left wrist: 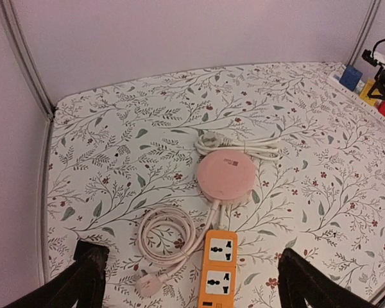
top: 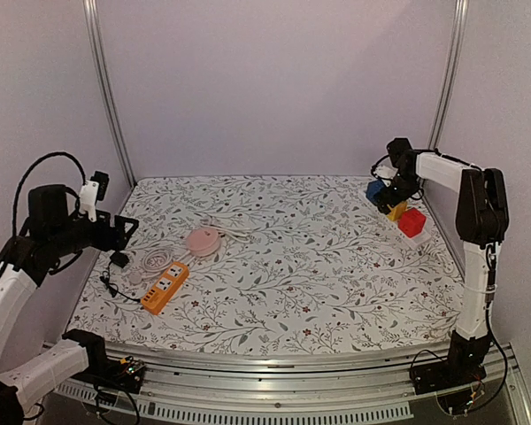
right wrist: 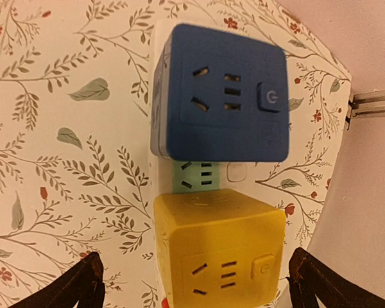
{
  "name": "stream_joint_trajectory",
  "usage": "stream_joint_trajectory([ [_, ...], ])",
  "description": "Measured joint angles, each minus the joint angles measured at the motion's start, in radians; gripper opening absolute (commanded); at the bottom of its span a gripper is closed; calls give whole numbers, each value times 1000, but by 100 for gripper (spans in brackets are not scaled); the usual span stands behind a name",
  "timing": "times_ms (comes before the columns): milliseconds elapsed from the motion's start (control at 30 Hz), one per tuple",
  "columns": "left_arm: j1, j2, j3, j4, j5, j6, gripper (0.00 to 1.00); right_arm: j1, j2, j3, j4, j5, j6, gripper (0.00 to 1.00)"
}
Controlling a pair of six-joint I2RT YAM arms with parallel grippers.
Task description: Insert the plug
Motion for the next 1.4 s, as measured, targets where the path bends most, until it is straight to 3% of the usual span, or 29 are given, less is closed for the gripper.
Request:
stream_joint_trajectory([
  [67,0,118,146,-86,-33,31,92,2,-59,0,-2,-24,19,99],
  [133,0,264,321,-196,-68,64,99,4,-130,0,-1,-58,55,99],
  [267,-14,544,583,-418,-98,140,99,16,-309,-34,49,-169,163,99],
  [367,-63,691,583,-534,-119,214,100,53,-423,-91,85,-223,241,99],
  [533,-250,921,523,-703,-173,274,99,183,-478,-170,105,-243,315,99],
  [733,-285,1044,483,-686,-196,259,99,325,-483,-281,94,-180,322,99],
  [867,-285,1105,460,-630,-225,255,96,349,-513,-328,87,-151,337,99],
  [967,-285,1166,444,-590,-227,252,86,349,-549,-351,86,-127,351,99],
  [1100,-285,1204,432,-558,-228,240,49,349,-583,-364,87,-107,365,99],
  [1167,-288,1204,431,-549,-225,239,38,349,-592,-368,87,-101,371,99],
  [1300,-327,1184,419,-540,-189,263,25,349,-595,-377,89,-97,378,99],
  [1400,-446,1176,417,-520,-174,291,18,351,-595,-390,89,-97,380,99],
])
